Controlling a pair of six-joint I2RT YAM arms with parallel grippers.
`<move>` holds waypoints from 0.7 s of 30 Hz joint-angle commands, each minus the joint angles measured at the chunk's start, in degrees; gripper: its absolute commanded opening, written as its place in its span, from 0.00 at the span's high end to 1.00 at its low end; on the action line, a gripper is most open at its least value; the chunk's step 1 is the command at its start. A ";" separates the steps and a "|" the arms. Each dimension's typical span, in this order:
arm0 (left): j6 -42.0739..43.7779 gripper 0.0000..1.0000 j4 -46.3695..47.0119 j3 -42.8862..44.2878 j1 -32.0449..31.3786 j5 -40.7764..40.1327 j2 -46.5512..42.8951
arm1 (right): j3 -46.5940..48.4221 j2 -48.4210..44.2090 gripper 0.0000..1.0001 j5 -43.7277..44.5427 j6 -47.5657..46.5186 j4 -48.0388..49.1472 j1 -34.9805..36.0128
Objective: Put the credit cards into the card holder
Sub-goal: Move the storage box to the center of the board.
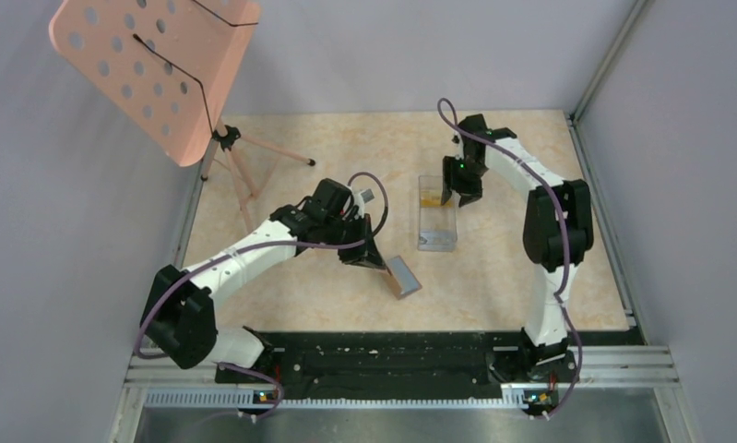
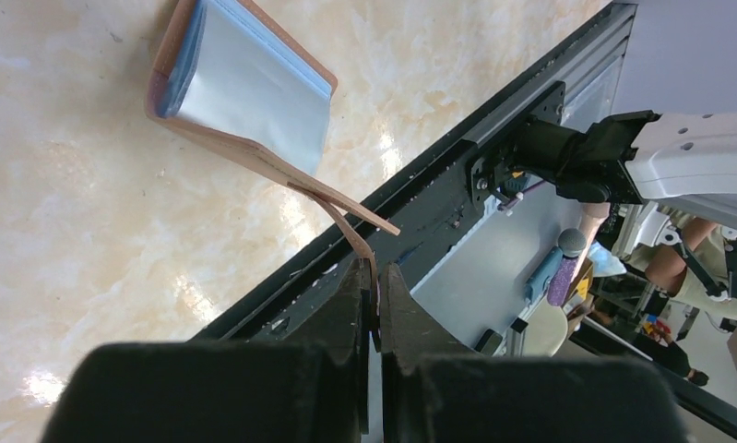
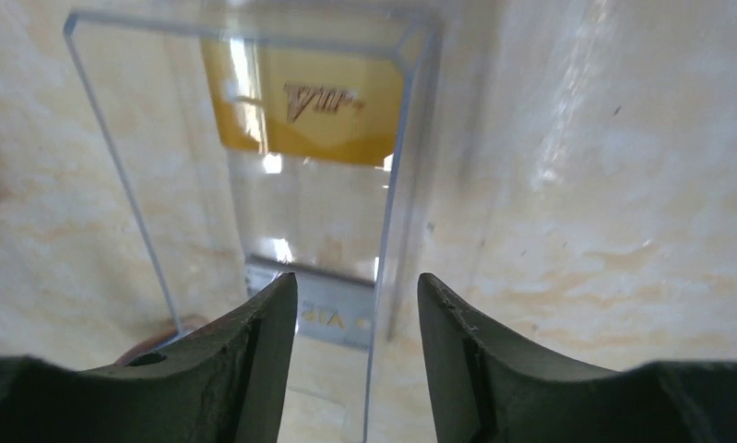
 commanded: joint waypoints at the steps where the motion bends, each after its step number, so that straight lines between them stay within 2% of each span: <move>1: -1.27 1.00 3.36 -2.43 0.09 0.43 -5.04 | -8.35 -10.67 0.48 -1.28 4.56 2.14 2.02; 6: -1.51 1.00 2.86 -4.42 0.00 -0.14 -8.96 | -21.88 -19.72 0.46 -6.25 10.72 7.97 3.86; 11: -1.86 1.00 1.39 -5.92 -0.03 -1.04 -13.33 | -28.83 -23.89 0.45 -8.33 18.02 15.22 10.04; 17: -1.98 1.00 -0.32 -8.43 0.01 -2.23 -17.69 | -27.83 -20.14 0.43 -11.30 20.67 25.68 16.17; 19: -2.15 1.00 -0.58 -9.53 0.00 -2.55 -18.86 | -24.94 -17.94 0.42 -12.84 20.00 25.32 16.91; 21: -2.25 1.00 -1.03 -10.29 -0.05 -2.99 -19.75 | -21.44 -17.42 0.40 -10.81 18.40 22.24 17.11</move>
